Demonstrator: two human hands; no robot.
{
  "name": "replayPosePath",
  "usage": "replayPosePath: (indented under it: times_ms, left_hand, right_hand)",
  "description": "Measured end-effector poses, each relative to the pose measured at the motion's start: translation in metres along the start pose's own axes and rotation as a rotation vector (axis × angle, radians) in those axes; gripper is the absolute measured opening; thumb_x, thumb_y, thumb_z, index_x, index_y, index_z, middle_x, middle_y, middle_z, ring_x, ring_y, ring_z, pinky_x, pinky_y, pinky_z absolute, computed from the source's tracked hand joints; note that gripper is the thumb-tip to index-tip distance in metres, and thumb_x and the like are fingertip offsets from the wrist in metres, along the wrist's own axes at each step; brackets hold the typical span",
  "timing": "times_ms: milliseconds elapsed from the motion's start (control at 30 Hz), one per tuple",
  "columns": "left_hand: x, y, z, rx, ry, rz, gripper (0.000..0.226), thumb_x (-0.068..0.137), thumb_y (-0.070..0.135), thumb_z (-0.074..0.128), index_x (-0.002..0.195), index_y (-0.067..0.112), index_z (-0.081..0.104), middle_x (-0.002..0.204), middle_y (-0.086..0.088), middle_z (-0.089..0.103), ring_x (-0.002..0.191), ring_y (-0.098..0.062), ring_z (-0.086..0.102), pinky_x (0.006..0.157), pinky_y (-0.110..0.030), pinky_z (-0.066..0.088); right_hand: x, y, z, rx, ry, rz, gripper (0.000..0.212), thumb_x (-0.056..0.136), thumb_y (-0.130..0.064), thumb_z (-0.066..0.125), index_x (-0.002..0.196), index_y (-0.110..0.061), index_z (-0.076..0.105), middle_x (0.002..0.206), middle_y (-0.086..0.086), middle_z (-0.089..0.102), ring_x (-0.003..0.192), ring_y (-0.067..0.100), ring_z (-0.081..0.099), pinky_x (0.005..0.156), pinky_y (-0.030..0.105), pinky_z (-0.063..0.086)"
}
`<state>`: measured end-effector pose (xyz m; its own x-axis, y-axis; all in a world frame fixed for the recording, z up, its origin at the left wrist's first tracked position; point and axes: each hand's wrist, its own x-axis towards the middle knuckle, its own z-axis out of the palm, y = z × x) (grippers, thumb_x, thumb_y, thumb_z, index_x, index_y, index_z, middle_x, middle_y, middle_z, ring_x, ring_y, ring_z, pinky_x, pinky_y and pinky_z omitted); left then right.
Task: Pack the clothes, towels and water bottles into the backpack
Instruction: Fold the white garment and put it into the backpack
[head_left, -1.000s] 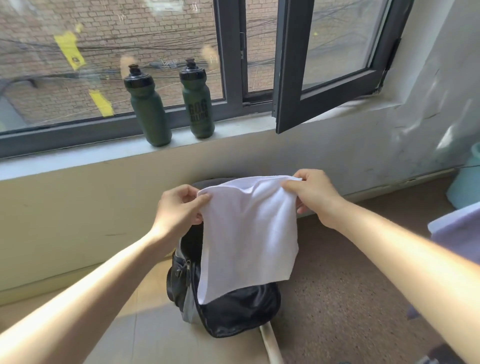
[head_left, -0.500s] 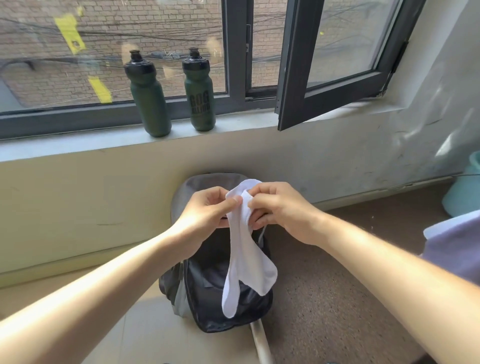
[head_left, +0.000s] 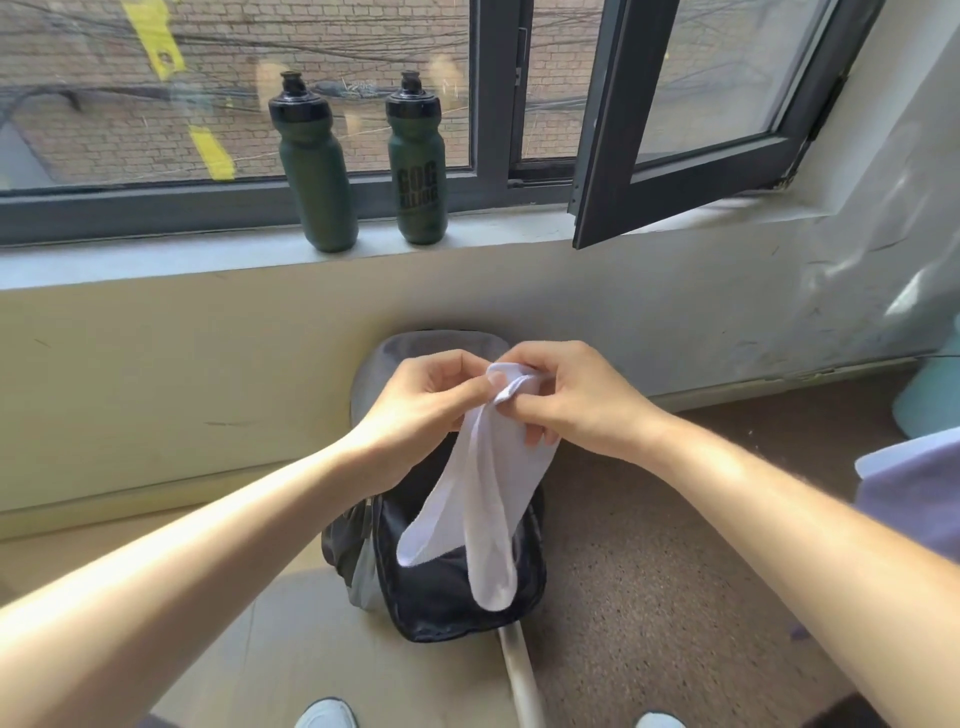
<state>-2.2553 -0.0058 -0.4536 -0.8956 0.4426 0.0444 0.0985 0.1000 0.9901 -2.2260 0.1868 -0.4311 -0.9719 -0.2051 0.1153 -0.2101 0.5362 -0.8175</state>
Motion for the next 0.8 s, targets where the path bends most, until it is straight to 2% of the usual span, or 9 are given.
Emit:
replayPosePath:
  times_ms: [133,267,333,400,467,533,633,700,800]
  left_hand:
    - [0.001,-0.009,-0.001,0.034,-0.016,0.007,0.030,0.078,0.033,0.075,0.104,0.018,0.072,0.101,-0.001,0.078,0.096,-0.017,0.071,0.090,-0.039,0.054]
    - [0.002,-0.027,0.001,0.215,-0.038,0.061,0.022,0.081,0.013,0.062,0.100,0.015,0.074,0.100,-0.005,0.079,0.101,-0.028,0.074,0.096,-0.048,0.055]
    - [0.006,-0.038,0.002,0.269,-0.052,0.066,0.024,0.081,0.011,0.055,0.097,0.012,0.074,0.095,-0.005,0.078,0.094,-0.031,0.072,0.089,-0.048,0.055]
    - [0.009,-0.047,0.002,0.304,-0.069,0.057,0.024,0.080,0.013,0.049,0.090,0.004,0.069,0.079,-0.004,0.067,0.074,-0.022,0.059,0.072,-0.040,0.045]
    - [0.013,-0.053,0.000,0.298,-0.103,0.023,0.027,0.081,0.017,0.046,0.087,-0.001,0.066,0.077,-0.020,0.058,0.075,-0.018,0.049,0.072,-0.038,0.037]
    - [0.018,-0.060,-0.002,0.291,-0.117,-0.003,0.029,0.083,0.019,0.048,0.092,0.001,0.070,0.084,-0.022,0.067,0.079,-0.023,0.057,0.076,-0.043,0.046]
    - [0.017,-0.064,-0.002,0.348,-0.103,-0.003,0.032,0.084,0.015,0.050,0.100,0.014,0.079,0.094,-0.007,0.079,0.092,-0.034,0.074,0.084,-0.046,0.058]
    - [0.017,-0.068,0.000,0.390,-0.115,-0.023,0.029,0.084,0.019,0.049,0.086,0.018,0.078,0.083,0.001,0.076,0.079,-0.030,0.070,0.076,-0.044,0.057]
    - [0.015,-0.076,0.001,0.487,-0.095,-0.143,0.025,0.076,0.025,0.047,0.067,0.014,0.067,0.064,0.004,0.061,0.062,-0.019,0.052,0.066,-0.034,0.041]
  right_hand:
    - [0.001,0.004,-0.006,0.017,0.074,0.068,0.008,0.092,-0.015,0.067,0.088,-0.009,0.070,0.061,-0.001,0.065,0.054,0.017,0.068,0.053,0.030,0.054]
    - [0.001,0.007,-0.009,0.055,0.088,0.086,0.010,0.092,-0.012,0.066,0.083,-0.011,0.068,0.051,-0.007,0.059,0.050,0.014,0.061,0.051,0.029,0.049]
    - [0.001,0.006,-0.009,0.062,0.097,0.080,0.011,0.092,-0.012,0.066,0.082,-0.012,0.068,0.053,0.001,0.059,0.049,0.015,0.059,0.051,0.029,0.049]
    - [0.000,0.006,-0.010,0.074,0.109,0.076,0.011,0.092,-0.011,0.065,0.082,-0.009,0.068,0.055,0.008,0.059,0.049,0.015,0.058,0.051,0.028,0.049]
    - [0.000,0.007,-0.012,0.092,0.126,0.071,0.012,0.092,-0.009,0.065,0.080,-0.005,0.066,0.057,0.009,0.058,0.050,0.016,0.058,0.051,0.027,0.048]
    - [0.000,0.010,-0.015,0.121,0.135,0.070,0.012,0.092,-0.007,0.065,0.080,-0.004,0.065,0.061,0.006,0.058,0.053,0.017,0.060,0.052,0.028,0.049]
    - [0.001,0.015,-0.019,0.188,0.130,0.077,0.011,0.094,-0.007,0.064,0.087,0.002,0.067,0.073,0.011,0.063,0.061,0.020,0.065,0.058,0.029,0.053]
    - [0.002,0.016,-0.023,0.253,0.127,0.080,0.011,0.095,-0.005,0.062,0.089,0.004,0.066,0.078,0.015,0.064,0.066,0.023,0.067,0.062,0.028,0.054]
    - [0.002,0.015,-0.027,0.369,0.129,0.093,0.009,0.095,0.000,0.058,0.091,0.005,0.064,0.081,0.017,0.062,0.067,0.023,0.066,0.062,0.026,0.053]
